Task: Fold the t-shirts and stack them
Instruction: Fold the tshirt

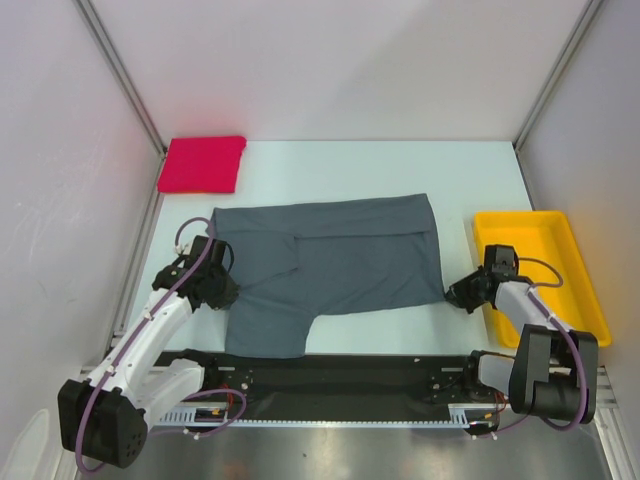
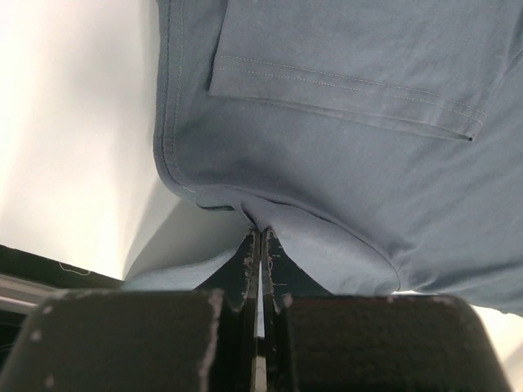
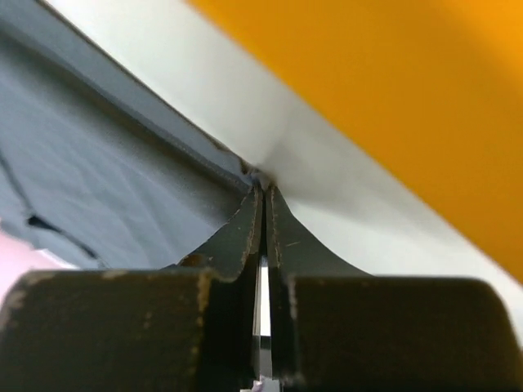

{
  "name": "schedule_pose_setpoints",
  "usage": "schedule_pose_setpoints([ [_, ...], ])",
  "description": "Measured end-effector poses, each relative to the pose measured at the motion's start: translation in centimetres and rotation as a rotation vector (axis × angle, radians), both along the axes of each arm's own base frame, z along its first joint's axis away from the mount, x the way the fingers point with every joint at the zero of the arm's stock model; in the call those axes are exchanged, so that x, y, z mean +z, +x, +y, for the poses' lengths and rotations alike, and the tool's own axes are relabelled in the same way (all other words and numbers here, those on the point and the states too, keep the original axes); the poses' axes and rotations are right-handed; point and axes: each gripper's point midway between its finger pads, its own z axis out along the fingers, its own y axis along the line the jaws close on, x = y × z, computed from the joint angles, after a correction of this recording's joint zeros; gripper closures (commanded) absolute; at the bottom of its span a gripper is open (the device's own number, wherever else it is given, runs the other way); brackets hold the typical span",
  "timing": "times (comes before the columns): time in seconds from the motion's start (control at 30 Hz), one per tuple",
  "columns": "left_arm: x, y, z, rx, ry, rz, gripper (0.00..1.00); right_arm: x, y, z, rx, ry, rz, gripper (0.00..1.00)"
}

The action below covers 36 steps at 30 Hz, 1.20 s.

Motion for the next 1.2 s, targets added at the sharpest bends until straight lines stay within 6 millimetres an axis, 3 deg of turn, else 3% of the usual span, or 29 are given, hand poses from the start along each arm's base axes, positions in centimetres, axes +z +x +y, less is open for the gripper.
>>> schedule_pose_setpoints([
  [0.27,0.1,-0.1,0.2,0.004,0.007,-0.002,1.00,1.8,1.2,-2.0,0.143,-0.169,-0.002,0.96],
  [0.4,0.4,-0.2,0.2,0.005,0.003,-0.015,1.00,1.4,2.1,-2.2,0.249,-0.213,0.033,0.93],
  [0.53,0.6,-0.2,0.2,0.005,0.000,-0.026,1.00,1.4,1.3,-1.9,0.332,-0.280,0.064,0.94],
  [0.7,0.9,-0.3,0.3,0.009,-0.004,-0.040,1.00,3.7,0.8,-1.2,0.371,-0.366,0.003,0.91],
  [0.77,0.9,-0.2,0.3,0.011,-0.004,-0.042,1.00,3.9,0.6,-1.1,0.366,-0.376,0.005,0.79],
  [0.8,0.9,-0.2,0.3,0.011,-0.004,-0.041,1.00,3.7,0.4,-1.0,0.361,-0.373,0.015,0.56],
  [0.9,0.9,-0.2,0.4,0.012,-0.004,-0.040,1.00,3.0,-0.2,-0.7,0.354,-0.347,0.050,0.40],
  [1.2,0.8,-0.2,0.5,0.010,0.001,-0.036,1.00,2.5,-1.6,-0.6,0.227,-0.222,0.074,0.44],
])
